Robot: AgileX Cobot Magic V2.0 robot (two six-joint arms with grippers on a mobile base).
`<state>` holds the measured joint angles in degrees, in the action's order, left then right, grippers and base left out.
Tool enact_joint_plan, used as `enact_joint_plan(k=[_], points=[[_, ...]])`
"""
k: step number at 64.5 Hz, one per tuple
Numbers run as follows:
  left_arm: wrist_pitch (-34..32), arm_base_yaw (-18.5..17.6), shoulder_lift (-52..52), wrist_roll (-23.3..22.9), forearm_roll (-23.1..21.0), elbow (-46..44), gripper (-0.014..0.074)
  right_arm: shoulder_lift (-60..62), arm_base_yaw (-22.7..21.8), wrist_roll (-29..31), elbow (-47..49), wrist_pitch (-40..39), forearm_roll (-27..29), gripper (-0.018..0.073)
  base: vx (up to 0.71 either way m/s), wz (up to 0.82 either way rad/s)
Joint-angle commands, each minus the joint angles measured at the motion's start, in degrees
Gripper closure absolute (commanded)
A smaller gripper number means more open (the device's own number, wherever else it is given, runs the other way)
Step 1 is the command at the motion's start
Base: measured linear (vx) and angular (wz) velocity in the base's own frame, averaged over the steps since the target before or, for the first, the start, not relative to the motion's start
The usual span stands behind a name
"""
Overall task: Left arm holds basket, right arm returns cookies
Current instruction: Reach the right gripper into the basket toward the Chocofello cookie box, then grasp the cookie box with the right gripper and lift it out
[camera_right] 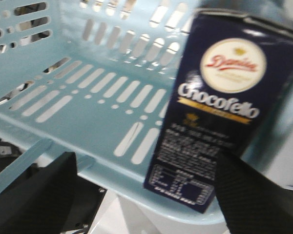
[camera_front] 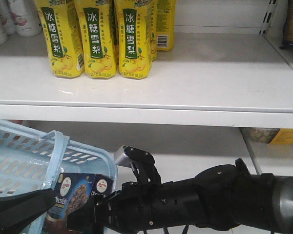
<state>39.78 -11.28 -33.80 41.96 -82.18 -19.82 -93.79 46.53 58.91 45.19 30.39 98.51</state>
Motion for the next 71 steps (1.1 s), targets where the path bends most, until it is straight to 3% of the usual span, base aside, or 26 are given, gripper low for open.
enact_joint_plan(k=[1, 27, 56, 64, 71], points=[[0.2, -0.3, -0.1, 1.0, -3.9, -1.9, 0.0603, 2.0, 0.2, -0.1, 1.6, 3.3, 4.9, 0.0006, 0.00, 0.00], [0.2, -0.2, -0.1, 1.0, -3.9, -1.9, 0.0603, 1.7, 0.1, 0.0, 1.6, -2.4, 3.8, 0.0006, 0.00, 0.00], [0.4, -0.2, -0.1, 1.0, -3.9, -1.9, 0.0603, -3.8, 0.1, 1.7, 3.3, -1.3, 5.3, 0.0009, 0.00, 0.00], [0.5, -0.2, -0.1, 1.0, -4.0, -1.9, 0.0603, -4.0, 0.1, 1.7, 4.9, -1.5, 5.3, 0.0046, 0.00, 0.00], [0.7, -0.2, -0.1, 1.0, -4.0, -1.9, 0.0603, -4.0, 0.2, 1.7, 5.3, -2.0, 5.2, 0.0141, 0.00, 0.00]])
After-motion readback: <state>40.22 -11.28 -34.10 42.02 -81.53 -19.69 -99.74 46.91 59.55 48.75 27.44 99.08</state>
